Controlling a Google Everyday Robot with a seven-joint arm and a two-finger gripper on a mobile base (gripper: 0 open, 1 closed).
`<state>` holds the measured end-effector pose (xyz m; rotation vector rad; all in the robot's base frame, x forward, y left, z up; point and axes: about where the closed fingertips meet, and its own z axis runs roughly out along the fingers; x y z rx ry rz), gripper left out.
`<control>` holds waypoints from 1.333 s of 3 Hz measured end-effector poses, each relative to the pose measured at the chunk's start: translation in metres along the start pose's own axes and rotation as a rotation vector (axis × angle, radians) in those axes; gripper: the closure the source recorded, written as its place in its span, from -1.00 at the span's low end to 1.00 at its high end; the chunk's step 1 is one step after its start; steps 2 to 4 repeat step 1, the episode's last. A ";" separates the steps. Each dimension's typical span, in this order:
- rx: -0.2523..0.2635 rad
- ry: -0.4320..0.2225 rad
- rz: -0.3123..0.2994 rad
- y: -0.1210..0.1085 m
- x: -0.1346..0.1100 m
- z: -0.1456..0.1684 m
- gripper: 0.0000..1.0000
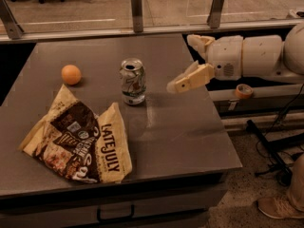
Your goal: Place 7up can upright
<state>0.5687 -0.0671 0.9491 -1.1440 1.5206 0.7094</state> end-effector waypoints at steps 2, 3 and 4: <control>0.006 0.006 -0.006 0.001 -0.004 -0.003 -1.00; 0.006 0.006 -0.006 0.001 -0.004 -0.003 -1.00; 0.006 0.006 -0.006 0.001 -0.004 -0.003 -1.00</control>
Offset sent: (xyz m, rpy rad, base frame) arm 0.0000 0.0000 0.0000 0.0000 0.0000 0.0000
